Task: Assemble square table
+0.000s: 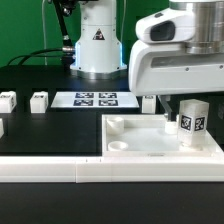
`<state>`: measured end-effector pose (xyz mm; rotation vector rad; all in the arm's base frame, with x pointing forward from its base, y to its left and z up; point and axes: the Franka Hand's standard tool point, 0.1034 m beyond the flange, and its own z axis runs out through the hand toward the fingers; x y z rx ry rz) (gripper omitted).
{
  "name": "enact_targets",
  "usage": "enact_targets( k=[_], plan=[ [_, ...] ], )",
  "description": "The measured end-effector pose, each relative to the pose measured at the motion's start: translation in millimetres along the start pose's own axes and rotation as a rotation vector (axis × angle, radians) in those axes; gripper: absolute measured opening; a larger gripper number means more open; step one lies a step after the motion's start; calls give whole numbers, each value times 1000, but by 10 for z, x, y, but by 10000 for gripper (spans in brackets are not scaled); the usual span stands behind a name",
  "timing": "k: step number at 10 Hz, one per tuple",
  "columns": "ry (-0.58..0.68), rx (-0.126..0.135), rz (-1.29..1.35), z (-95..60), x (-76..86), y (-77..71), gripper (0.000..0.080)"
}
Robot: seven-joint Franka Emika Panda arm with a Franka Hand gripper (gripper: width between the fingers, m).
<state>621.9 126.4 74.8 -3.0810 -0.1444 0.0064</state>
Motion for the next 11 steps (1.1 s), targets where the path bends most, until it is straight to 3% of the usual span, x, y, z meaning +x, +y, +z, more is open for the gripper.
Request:
enact_targets(
  k=[2,6,8,9,10,11],
  plan=[
    [8,-10,-227,8,-1,16,649],
    [5,-11,-425,14,-13,31,649],
    [4,-11,-418,24,-17,33,368],
    [4,-11,-418,26,-17,35,368],
    [3,-12,-417,27,-17,46,290],
    [3,-12,-416,28,-17,47,290]
  ],
)
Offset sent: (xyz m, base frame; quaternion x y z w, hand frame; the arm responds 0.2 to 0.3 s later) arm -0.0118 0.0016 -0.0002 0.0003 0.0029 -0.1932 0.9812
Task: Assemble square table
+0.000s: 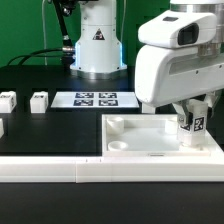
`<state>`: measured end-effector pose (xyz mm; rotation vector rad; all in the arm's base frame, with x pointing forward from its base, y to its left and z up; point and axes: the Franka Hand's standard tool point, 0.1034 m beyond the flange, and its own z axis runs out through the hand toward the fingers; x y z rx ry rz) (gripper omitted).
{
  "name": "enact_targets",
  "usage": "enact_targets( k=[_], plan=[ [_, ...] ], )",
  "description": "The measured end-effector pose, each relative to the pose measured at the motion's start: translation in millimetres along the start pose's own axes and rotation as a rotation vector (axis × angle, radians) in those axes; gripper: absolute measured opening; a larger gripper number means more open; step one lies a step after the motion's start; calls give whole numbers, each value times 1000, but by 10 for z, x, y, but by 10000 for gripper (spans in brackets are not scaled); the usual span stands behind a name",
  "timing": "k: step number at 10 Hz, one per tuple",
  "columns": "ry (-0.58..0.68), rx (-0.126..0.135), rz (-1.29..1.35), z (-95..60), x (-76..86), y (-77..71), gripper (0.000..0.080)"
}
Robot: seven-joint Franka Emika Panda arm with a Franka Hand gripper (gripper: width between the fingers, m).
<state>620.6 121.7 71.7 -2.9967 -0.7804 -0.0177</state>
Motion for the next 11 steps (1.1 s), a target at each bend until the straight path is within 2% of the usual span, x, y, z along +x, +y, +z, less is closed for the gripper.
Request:
enact_targets(
  k=[3,5,8,11],
  plan=[
    [0,0,23,1,-1,2,290],
    [2,11,288,5,-5,10,290],
    [3,9,616,7,-7,22,290],
    [-1,35,955,12,-15,50,290]
  ],
)
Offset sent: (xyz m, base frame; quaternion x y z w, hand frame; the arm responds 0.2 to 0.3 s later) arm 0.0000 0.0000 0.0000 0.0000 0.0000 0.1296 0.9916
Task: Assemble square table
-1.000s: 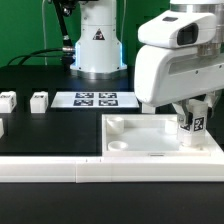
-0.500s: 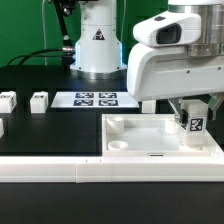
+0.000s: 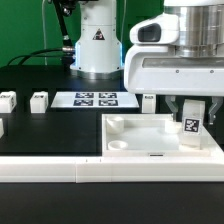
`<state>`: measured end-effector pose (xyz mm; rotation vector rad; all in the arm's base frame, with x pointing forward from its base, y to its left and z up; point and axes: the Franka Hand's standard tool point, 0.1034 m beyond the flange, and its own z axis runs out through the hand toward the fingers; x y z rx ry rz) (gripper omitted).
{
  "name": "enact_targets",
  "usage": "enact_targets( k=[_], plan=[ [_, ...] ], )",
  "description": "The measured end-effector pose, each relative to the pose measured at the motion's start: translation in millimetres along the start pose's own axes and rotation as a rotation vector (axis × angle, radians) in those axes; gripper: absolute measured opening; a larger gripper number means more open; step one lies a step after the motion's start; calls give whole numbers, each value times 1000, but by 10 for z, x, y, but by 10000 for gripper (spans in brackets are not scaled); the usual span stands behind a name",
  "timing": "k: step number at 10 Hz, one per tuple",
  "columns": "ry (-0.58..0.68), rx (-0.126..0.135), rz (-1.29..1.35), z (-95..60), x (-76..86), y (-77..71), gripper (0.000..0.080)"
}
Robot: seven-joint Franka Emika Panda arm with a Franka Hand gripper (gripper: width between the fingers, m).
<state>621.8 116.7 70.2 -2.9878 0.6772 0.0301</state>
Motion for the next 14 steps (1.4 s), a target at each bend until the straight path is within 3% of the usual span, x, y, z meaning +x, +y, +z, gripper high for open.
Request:
enact_targets(
  k=[6,7,8,10,14],
  plan=[
    [-2,-2,474,5,6,17,291],
    [-3,0,524,7,5,15,366],
    [-3,0,518,7,2,10,366],
    [-3,1,379,0,6,11,618],
    [0,-4,75,7,-6,-1,648]
  ],
)
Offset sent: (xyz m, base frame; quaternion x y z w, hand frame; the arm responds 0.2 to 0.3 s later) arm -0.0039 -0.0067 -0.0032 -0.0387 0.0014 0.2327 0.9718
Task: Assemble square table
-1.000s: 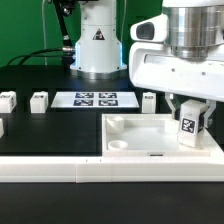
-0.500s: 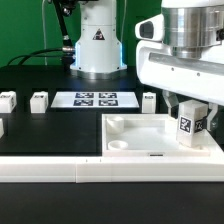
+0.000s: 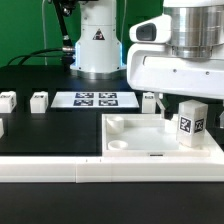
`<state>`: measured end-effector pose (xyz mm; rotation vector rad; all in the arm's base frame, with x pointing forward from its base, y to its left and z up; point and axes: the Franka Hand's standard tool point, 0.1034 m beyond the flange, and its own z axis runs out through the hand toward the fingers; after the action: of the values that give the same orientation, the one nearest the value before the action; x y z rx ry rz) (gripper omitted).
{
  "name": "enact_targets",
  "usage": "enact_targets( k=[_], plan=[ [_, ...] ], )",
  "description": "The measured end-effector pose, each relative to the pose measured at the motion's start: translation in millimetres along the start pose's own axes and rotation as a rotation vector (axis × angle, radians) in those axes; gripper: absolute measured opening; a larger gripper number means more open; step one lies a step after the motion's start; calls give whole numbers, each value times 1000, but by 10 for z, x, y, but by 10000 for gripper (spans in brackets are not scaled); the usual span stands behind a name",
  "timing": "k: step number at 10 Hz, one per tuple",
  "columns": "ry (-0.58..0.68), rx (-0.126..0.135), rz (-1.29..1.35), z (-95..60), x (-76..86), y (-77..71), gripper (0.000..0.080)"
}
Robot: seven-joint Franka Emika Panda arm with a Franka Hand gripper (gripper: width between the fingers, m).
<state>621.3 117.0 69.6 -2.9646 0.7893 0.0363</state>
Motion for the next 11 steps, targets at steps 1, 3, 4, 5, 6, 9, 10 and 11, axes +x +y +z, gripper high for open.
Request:
enact_targets(
  k=[1,3,4,5,6,9,10,11],
  plan=[
    [0,0,-82,1,0,1,649],
    [3,-5,-260,-4,-2,0,649],
    [4,-4,-341,-13,-18,1,649],
    [5,-6,-441,-25,-42,-8,649],
    [5,-3,-491,-26,-74,-37,649],
    [9,-11,-751,-30,-83,-57,649],
    [14,-14,-828,-35,-75,-60,649],
    [20,-24,-894,-41,-62,-61,649]
  ],
)
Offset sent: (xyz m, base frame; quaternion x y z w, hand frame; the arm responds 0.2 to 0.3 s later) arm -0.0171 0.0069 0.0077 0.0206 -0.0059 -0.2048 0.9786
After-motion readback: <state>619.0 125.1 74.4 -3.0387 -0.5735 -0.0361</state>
